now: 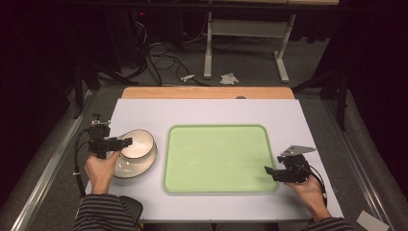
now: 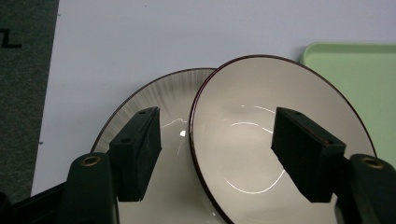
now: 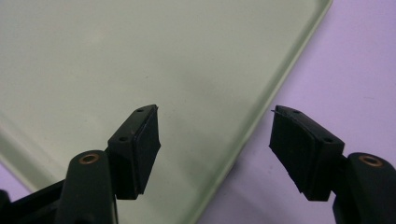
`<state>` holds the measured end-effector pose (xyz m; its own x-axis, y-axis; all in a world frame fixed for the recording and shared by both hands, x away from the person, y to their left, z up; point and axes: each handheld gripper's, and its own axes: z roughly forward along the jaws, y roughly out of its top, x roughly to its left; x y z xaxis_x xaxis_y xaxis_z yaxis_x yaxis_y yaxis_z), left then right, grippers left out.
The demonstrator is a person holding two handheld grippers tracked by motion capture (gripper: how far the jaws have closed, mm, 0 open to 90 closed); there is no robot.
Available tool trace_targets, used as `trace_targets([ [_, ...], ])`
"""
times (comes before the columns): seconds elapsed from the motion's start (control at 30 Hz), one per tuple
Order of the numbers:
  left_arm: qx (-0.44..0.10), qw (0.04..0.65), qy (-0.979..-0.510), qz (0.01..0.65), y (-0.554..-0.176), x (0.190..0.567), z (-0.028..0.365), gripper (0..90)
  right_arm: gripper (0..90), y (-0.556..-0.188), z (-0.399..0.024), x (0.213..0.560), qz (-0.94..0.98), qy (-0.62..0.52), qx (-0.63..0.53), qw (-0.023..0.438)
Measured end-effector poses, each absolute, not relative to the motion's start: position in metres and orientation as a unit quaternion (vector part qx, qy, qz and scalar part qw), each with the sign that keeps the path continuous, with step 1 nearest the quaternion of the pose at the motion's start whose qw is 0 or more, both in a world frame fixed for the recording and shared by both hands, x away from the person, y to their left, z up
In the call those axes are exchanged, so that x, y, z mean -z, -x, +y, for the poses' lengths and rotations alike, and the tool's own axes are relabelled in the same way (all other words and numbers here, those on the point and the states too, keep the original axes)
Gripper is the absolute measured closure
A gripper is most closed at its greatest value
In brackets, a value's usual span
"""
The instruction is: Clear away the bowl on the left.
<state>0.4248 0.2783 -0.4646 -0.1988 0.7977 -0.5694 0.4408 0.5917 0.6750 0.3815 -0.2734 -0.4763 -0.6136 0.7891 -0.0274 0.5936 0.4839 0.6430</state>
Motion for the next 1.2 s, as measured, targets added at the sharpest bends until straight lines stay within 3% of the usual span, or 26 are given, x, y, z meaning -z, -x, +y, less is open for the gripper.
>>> trace_targets([
  [0.4, -0.183, 0.439, -0.432, 0.767, -0.43, 0.478, 0.278, 35.8, 34.5, -0.381, -0.273, 0.476, 0.847, -0.407, -0.3, 0.162],
  [0.63, -0.199, 0.429, -0.434, 0.767, -0.431, 0.48, 0.276, 42.2, 34.5, -0.381, -0.273, 0.477, 0.848, -0.407, -0.299, 0.162],
  [1.2, -0.18, 0.401, -0.446, 0.779, -0.434, 0.488, 0.272, 52.4, 34.8, -0.38, -0.273, 0.475, 0.848, -0.406, -0.299, 0.163],
])
